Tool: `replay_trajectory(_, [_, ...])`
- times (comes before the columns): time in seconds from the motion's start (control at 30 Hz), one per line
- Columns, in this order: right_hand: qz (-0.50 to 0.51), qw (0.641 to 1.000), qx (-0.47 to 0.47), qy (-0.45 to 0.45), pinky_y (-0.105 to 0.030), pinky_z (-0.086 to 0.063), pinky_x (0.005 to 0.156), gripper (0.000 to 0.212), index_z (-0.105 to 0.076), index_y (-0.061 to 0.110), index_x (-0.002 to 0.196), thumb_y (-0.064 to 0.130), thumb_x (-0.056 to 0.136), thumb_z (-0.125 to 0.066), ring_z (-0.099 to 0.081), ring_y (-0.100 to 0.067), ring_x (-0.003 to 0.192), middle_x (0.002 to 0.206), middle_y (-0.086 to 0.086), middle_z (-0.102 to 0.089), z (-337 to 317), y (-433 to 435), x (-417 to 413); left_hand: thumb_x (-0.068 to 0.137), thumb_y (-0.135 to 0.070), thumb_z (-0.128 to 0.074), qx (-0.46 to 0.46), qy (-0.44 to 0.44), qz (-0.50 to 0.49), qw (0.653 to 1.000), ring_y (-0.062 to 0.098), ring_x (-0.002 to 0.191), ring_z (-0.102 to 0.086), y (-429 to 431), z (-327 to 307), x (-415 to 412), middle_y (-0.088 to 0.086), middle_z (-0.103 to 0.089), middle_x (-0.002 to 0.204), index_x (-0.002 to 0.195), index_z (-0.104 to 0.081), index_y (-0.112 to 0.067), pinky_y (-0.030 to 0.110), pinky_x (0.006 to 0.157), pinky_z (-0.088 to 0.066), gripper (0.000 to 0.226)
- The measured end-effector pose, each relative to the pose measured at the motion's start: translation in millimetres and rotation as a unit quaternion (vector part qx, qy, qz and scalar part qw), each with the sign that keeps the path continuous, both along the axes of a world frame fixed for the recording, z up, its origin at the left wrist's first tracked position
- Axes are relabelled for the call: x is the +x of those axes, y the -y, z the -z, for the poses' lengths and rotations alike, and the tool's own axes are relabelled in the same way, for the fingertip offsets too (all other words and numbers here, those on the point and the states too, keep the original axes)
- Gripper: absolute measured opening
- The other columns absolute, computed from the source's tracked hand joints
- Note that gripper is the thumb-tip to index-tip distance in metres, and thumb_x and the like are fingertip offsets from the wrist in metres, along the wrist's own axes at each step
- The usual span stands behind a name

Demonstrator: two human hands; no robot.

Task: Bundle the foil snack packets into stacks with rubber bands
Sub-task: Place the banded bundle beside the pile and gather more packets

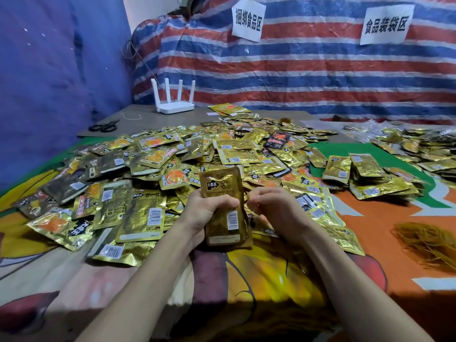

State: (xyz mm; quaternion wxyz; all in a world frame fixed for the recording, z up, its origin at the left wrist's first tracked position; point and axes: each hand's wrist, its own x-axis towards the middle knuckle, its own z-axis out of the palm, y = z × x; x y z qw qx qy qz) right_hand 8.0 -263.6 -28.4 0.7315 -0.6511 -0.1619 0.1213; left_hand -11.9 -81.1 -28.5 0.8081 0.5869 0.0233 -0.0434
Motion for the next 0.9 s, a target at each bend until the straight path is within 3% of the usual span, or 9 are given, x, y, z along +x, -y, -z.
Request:
replay_trajectory(0.07, [-0.023,0.993,0.109,-0.029,-0.023,-0.042,0.063,0.012,-0.062,0.009,0.064,0.012,0.07,-0.052,-0.049,-0.017,0.066,0.062,-0.003,-0.05,-4,2,0,0.075,0.014,-0.07,0.004,0.007,0.019,1.0,0.03,0.059,-0.068,2,2,-1,0.016,-0.07,0.073,0.065,-0.073,-0.008,0.038,0.063,-0.061,0.024])
replay_trajectory(0.17, [-0.045,0.964,0.257,-0.057,-0.032,-0.047,0.084,0.028,-0.074,0.013,0.072,0.005,0.078,-0.048,-0.058,-0.018,0.073,0.07,0.0,-0.06,-5,6,2,0.075,0.014,-0.069,0.014,0.011,0.04,0.999,0.025,0.054,-0.067,4,4,-1,0.01,-0.069,0.065,0.058,-0.074,-0.012,0.033,0.053,-0.058,0.032])
replay_trajectory(0.27, [-0.026,0.939,0.339,-0.056,-0.032,-0.059,0.078,0.035,-0.081,0.016,0.099,0.001,0.086,-0.053,-0.066,-0.011,0.068,0.1,0.001,-0.075,-3,5,3,0.072,0.012,-0.073,0.03,0.011,0.074,0.997,0.024,0.054,-0.067,6,6,-1,0.01,-0.068,0.065,0.06,-0.073,-0.013,0.031,0.053,-0.056,0.028])
replay_trajectory(0.4, [0.004,0.961,0.276,-0.015,-0.021,-0.058,0.056,0.038,-0.078,0.029,0.114,0.009,0.084,-0.068,-0.073,-0.01,0.08,0.123,0.002,-0.072,-1,-1,2,0.06,0.002,-0.076,0.039,0.004,0.096,0.995,0.025,0.058,-0.066,11,7,-3,0.015,-0.068,0.073,0.073,-0.074,-0.008,0.032,0.058,-0.058,0.017])
replay_trajectory(0.5, [0.019,0.97,0.241,0.006,-0.038,-0.061,0.066,0.053,-0.073,0.029,0.122,0.015,0.071,-0.081,-0.071,-0.023,0.105,0.119,0.0,-0.072,-1,-5,0,0.074,0.012,-0.069,0.021,0.001,0.054,0.998,0.023,0.054,-0.067,11,9,2,0.012,-0.07,0.068,0.067,-0.074,-0.009,0.029,0.053,-0.056,0.022])
replay_trajectory(0.57, [0.026,0.975,0.218,0.027,-0.047,-0.061,0.072,0.063,-0.071,0.027,0.126,0.012,0.067,-0.087,-0.069,-0.028,0.112,0.112,-0.001,-0.071,-2,-8,-2,0.078,0.014,-0.062,0.014,-0.012,0.021,1.0,0.024,0.053,-0.068,9,10,4,0.013,-0.071,0.068,0.067,-0.073,-0.007,0.029,0.05,-0.055,0.026])
replay_trajectory(0.7, [0.05,0.984,0.153,0.082,-0.048,-0.061,0.077,0.074,-0.068,0.028,0.13,0.018,0.062,-0.093,-0.068,-0.026,0.111,0.109,-0.005,-0.064,-6,-10,-6,0.074,0.011,-0.071,0.003,-0.031,-0.03,0.999,0.029,0.06,-0.071,8,10,5,0.018,-0.074,0.078,0.081,-0.073,-0.002,0.036,0.056,-0.059,0.014])
replay_trajectory(0.77, [0.07,0.984,0.135,0.094,-0.048,-0.06,0.081,0.075,-0.065,0.028,0.135,0.019,0.065,-0.091,-0.069,-0.028,0.112,0.113,-0.004,-0.069,-6,-10,-9,0.071,0.007,-0.076,-0.009,-0.037,-0.058,0.998,0.03,0.06,-0.071,6,10,6,0.017,-0.074,0.076,0.078,-0.073,-0.002,0.036,0.055,-0.059,0.013])
replay_trajectory(0.9, [0.125,0.982,0.089,0.113,-0.041,-0.06,0.087,0.082,-0.058,0.012,0.14,0.02,0.066,-0.091,-0.071,-0.028,0.11,0.124,-0.005,-0.071,-9,-12,-14,0.071,0.005,-0.079,-0.018,-0.033,-0.074,0.997,0.031,0.063,-0.073,3,11,6,0.017,-0.075,0.078,0.08,-0.072,-0.005,0.036,0.055,-0.059,0.015])
